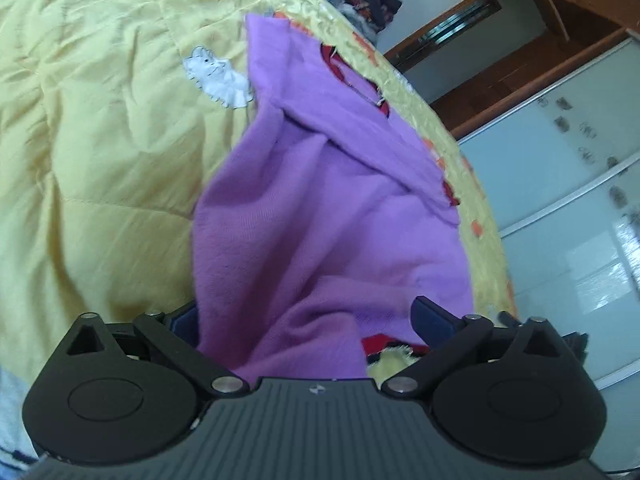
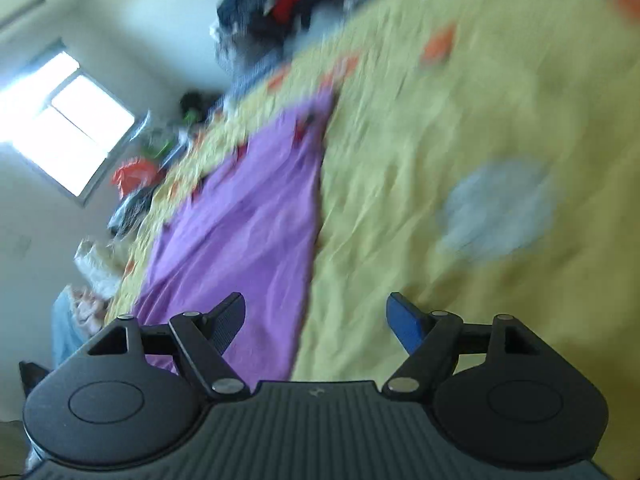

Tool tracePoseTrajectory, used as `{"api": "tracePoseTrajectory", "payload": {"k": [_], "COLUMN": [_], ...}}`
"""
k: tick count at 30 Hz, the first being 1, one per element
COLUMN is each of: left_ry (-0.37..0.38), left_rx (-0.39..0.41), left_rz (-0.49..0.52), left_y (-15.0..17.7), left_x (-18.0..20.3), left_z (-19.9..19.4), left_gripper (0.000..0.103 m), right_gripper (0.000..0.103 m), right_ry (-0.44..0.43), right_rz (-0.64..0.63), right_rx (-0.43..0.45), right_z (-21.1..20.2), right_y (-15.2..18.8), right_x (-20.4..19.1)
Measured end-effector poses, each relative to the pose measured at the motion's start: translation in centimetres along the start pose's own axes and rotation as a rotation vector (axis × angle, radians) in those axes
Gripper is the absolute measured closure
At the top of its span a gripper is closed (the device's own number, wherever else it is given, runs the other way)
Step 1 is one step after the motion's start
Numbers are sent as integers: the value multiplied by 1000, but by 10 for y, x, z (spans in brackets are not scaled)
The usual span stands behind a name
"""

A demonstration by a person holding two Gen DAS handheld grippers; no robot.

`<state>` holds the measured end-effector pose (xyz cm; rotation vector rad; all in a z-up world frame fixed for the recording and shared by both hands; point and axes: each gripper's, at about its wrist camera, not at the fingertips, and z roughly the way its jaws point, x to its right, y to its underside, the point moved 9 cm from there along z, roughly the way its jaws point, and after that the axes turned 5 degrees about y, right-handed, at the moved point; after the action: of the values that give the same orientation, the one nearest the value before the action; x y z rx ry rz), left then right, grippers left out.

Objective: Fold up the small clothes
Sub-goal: 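Move both tools to the striped hem and grasp it with the right tool, then grasp the striped hem with the left tool while the right tool holds it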

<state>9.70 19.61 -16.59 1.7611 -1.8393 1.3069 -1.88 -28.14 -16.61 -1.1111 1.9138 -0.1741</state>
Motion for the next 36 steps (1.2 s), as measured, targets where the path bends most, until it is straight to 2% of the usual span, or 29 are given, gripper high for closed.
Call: {"api": "tracePoseTrajectory", "payload": {"k": [3, 5, 7, 9, 13, 14, 15, 16, 17, 18, 19, 20, 22, 25, 30, 33, 36], "left_ry": [46, 74, 75, 44, 22, 15, 10, 23, 56, 91, 87, 66, 68, 119, 214, 185, 115], "left_rx": [-4, -20, -18, -10, -25, -49, -54, -40, -27, -26, -43, -44, -62, -57, -100, -140, -185], "left_rz": [-44, -57, -66, -71, -147, -171, -186, -197, -212, -241, -263, -248, -236, -229, -134, -68, -55], "left_y": [-1, 2, 4, 8, 21, 26, 31, 33, 35, 36, 38, 40, 42, 34, 18, 25, 54], "left_x": [-3, -1, -3, -8, -26, -29, -31, -31, -30, -29, -28, -27, -23, -11, 39, 51, 31], "left_z": [0, 1, -4, -16, -28, -24, -20, -17, -12, -8, -4, -2, -3, -17, -45, -50, -34], "left_gripper": [1, 1, 1, 1, 1, 1, 2, 9, 19, 51, 58, 61, 85, 96, 100, 100, 101], "right_gripper": [31, 58, 61, 61, 61, 64, 73, 81, 98, 98, 98, 98, 99, 99, 100, 100, 93], "right_ry": [-35, -63, -96, -137, -168, -185, -190, -192, -187, -183, -182, -179, -187, -219, -229, -192, -38], "right_rz": [-11, -1, -28, 20, 88, 102, 109, 114, 109, 105, 114, 116, 97, 79, 31, -56, -67], "right_rx": [-35, -70, -97, -148, -149, -150, -166, -178, -194, -196, -192, -182, -135, -65, 12, 1, -20], "right_z": [7, 13, 19, 19, 17, 20, 26, 31, 35, 39, 41, 38, 26, -2, -57, -83, -81], "right_y": [12, 29, 40, 52, 60, 60, 62, 65, 68, 71, 70, 67, 58, 36, -9, -26, -28], "right_x": [-22, -30, -44, -50, -48, -49, -51, -52, -54, -55, -54, -54, -56, -61, -60, -49, -6]}}
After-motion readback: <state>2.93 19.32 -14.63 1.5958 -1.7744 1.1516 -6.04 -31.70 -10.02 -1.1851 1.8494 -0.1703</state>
